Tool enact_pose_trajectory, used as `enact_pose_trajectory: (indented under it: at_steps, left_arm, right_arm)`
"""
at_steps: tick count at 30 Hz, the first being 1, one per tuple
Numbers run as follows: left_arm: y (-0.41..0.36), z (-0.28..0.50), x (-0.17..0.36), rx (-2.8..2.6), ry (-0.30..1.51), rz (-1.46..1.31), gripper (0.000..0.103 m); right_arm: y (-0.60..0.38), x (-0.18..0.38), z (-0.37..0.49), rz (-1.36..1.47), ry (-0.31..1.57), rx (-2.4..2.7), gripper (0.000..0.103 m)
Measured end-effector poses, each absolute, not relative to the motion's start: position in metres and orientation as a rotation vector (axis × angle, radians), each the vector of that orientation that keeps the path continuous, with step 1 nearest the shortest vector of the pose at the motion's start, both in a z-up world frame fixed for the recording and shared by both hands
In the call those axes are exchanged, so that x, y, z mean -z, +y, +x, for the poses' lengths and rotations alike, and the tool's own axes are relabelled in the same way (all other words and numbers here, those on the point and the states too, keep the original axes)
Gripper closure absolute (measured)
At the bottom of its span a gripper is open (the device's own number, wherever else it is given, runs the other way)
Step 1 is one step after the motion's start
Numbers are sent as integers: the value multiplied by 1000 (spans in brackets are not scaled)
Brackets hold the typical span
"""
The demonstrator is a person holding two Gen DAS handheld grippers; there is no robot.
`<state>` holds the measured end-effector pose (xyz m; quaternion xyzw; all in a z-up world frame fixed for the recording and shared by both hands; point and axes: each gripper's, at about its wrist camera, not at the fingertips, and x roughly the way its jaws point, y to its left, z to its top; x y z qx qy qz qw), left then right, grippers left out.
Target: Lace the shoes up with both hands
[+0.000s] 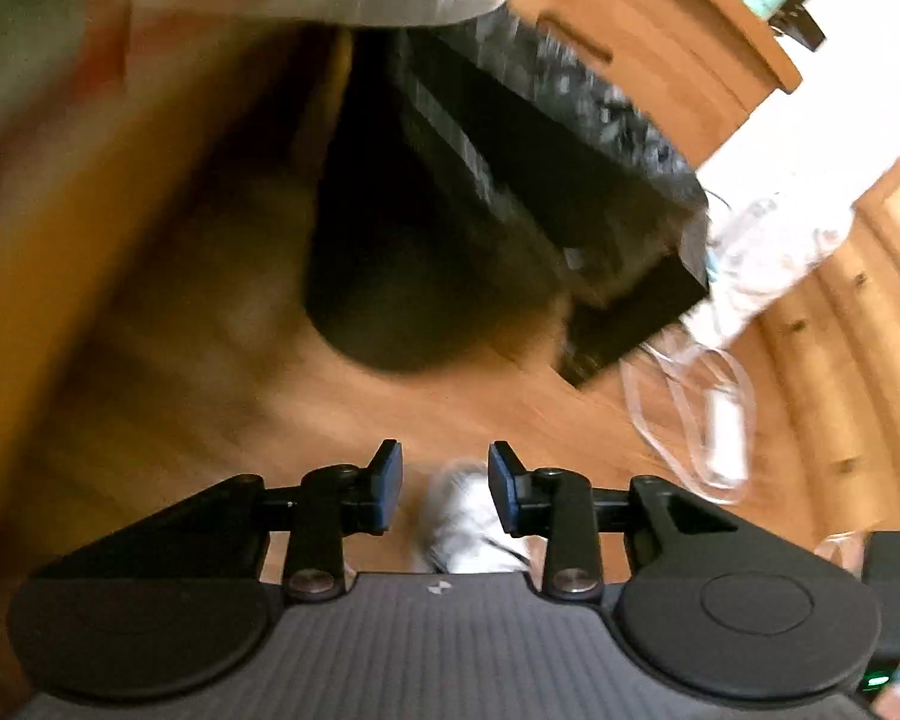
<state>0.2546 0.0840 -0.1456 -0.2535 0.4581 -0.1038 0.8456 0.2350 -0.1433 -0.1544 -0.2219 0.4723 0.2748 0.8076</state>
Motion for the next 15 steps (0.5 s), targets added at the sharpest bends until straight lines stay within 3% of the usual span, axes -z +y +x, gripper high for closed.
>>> enact_pose_trajectory:
  at_steps: [10,15]
  left_arm:
    - [67,249,245,200,1234,-840,66]
    - [61,242,271,194,1277,-871,66]
  right_arm:
    - [-139,157,232,-505,1013,-596,91]
    - [-142,160,231,-507,1020,-594,91]
